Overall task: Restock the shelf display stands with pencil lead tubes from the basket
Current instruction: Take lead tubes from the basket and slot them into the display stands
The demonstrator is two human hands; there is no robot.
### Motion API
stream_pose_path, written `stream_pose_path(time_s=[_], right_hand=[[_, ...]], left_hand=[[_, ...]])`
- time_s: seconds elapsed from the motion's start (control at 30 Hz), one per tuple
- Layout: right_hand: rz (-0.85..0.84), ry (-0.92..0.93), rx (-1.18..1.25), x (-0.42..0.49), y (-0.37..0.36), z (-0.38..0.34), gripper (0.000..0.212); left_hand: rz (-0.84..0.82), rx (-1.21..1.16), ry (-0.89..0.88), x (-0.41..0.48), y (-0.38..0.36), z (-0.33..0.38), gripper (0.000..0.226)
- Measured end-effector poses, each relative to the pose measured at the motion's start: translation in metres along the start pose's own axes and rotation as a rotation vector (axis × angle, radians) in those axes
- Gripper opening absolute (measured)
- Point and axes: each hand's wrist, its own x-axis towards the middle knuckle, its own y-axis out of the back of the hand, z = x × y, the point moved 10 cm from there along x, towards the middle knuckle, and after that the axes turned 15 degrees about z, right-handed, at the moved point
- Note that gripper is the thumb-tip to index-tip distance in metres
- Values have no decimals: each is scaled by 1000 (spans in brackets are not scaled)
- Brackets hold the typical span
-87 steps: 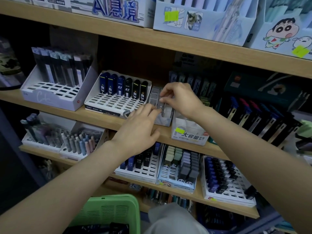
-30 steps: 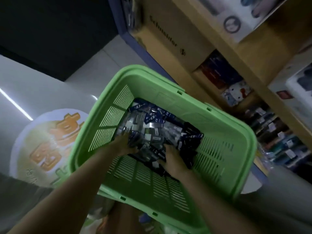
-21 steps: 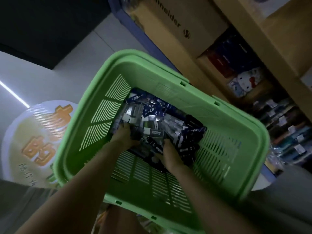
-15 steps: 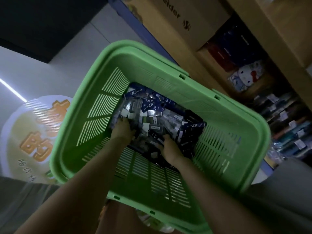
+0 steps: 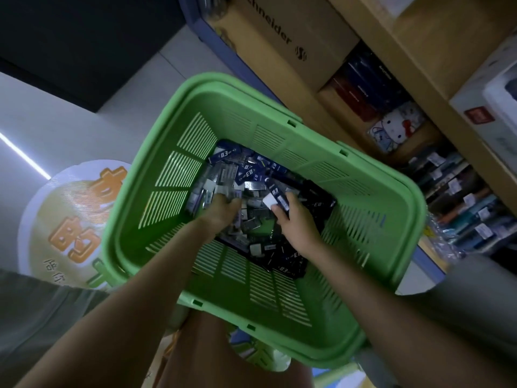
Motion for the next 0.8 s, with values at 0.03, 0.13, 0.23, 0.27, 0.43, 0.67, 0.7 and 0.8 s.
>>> stream_pose_path(time_s=[0.03, 0.13, 0.23, 0.27, 0.43, 0.67, 0.7, 0.8], right_hand=[[24, 21, 45, -1, 4, -10, 33], [28, 61, 124, -11, 2, -38, 41], [-57, 90, 97, -28, -16, -59, 47], [-75, 122, 88, -33, -21, -65, 46], [-232, 102, 174, -53, -33, -81, 56], [-336, 247, 143, -72, -28, -87, 63], [-282, 233, 204, -64, -24, -85, 57], [-95, 259, 236, -36, -19, -77, 41]], left_hand=[[-4, -55, -3, -7, -1, 3, 34], [-45, -252, -55, -30, -6, 17, 46], [-90, -393, -92, -46, -6, 25, 69], [-93, -433, -91, -49, -4, 26, 74], [-104, -497, -78, -56, 12, 25, 84], [32, -491, -112, -46, 50, 29, 40], [12, -485, -114, -48, 50, 30, 40], [-31, -445, -115, -52, 48, 32, 34]])
